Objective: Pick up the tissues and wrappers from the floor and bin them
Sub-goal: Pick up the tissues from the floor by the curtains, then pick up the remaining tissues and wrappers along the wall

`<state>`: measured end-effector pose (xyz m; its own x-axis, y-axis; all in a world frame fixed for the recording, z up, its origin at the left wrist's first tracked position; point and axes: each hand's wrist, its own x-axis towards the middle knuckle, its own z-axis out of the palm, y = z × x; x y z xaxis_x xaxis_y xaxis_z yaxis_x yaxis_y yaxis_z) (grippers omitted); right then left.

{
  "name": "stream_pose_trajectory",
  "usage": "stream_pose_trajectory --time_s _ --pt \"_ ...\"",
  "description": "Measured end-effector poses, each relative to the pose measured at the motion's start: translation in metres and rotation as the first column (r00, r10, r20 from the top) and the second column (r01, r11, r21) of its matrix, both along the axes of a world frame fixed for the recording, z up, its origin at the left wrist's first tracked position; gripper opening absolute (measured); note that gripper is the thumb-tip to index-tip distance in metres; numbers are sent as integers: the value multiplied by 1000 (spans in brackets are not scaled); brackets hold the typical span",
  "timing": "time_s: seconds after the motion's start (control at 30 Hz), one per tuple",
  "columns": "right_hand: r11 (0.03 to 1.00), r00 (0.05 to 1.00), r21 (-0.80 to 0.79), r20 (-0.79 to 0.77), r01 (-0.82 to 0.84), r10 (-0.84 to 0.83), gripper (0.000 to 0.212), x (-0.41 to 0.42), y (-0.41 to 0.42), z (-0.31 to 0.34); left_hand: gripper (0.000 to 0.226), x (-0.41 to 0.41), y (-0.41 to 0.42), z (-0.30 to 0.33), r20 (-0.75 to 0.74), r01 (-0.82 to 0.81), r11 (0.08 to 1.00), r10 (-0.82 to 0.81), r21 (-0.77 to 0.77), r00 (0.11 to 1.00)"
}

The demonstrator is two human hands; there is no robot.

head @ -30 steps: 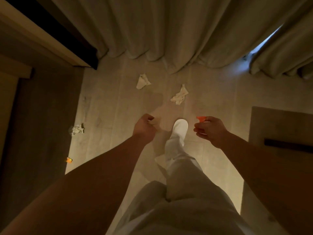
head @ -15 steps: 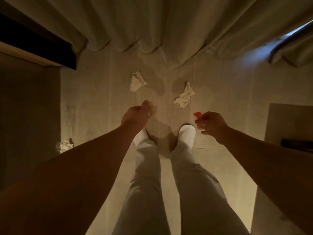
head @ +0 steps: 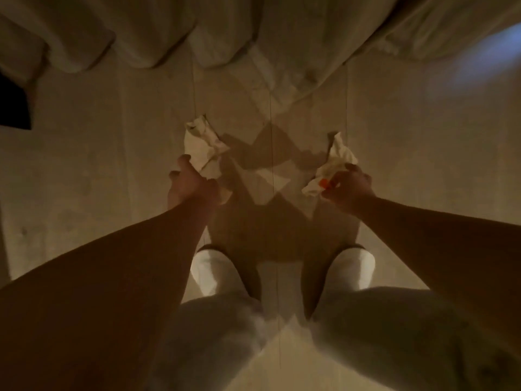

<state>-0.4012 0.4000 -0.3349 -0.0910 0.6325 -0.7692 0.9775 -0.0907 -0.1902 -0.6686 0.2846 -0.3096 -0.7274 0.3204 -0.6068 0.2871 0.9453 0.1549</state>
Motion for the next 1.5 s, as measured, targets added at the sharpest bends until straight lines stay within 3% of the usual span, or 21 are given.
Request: stream_pose_trajectory --time_s 0.07,0.17,0.23,0.33,0.47,0.63,0.73,0.83,0.97,1.03,1.1,1.17,1.23,1.37,1.5 --pt "997 998 51 -29 53 -51 30 5 -4 -45 80 -5 5 -36 -17 -16 999 16 40 1000" --pt "990 991 74 69 -120 115 43 15 -13 -106 87 -15 13 -82 10 -15 993 14 114 1000" --pt "973 985 161 83 -163 151 46 16 -17 -112 85 -19 19 -102 40 -3 987 -3 159 999" --pt "950 991 284 -1 -131 137 40 18 -23 -108 70 -19 24 -119 -12 84 986 -83 145 996" --pt "989 995 145 -95 -20 34 26 15 -21 -104 45 -15 18 -122 -56 170 984 -166 63 985" --pt "997 996 44 -72 57 -54 42 12 -25 -98 28 0 -12 -128 222 226 972 -206 -66 953" --pt "982 982 92 -109 166 -156 28 0 -30 -93 29 12 -28 -129 287 230 971 -200 -73 937" --pt "957 934 35 -230 288 -273 36 -12 -32 -75 32 32 -30 -98 295 107 994 -103 3 950" --pt "972 949 -68 -208 227 -236 14 -11 -42 -13 35 50 -35 -18 364 -53 999 48 4 930" --pt "982 967 -71 -176 174 -184 14 -9 -50 39 47 52 -42 39 404 -55 998 48 7 913" --pt "994 984 -62 -144 92 -100 19 -9 -56 99 45 57 -49 104 415 -101 995 81 26 906" --pt "998 993 -54 -116 23 -29 22 -9 -63 162 24 62 -59 172 464 -219 974 168 58 870" --pt "995 992 -46 -90 -90 85 20 -7 -69 226 6 68 -71 244 463 -222 974 172 54 870" --pt "970 969 -74 -105 -231 223 16 -10 -81 339 31 74 -108 352 419 -190 981 187 -34 889" --pt "971 968 -124 -174 -204 181 22 -19 -88 421 30 84 -144 435 454 -382 924 350 -24 819"
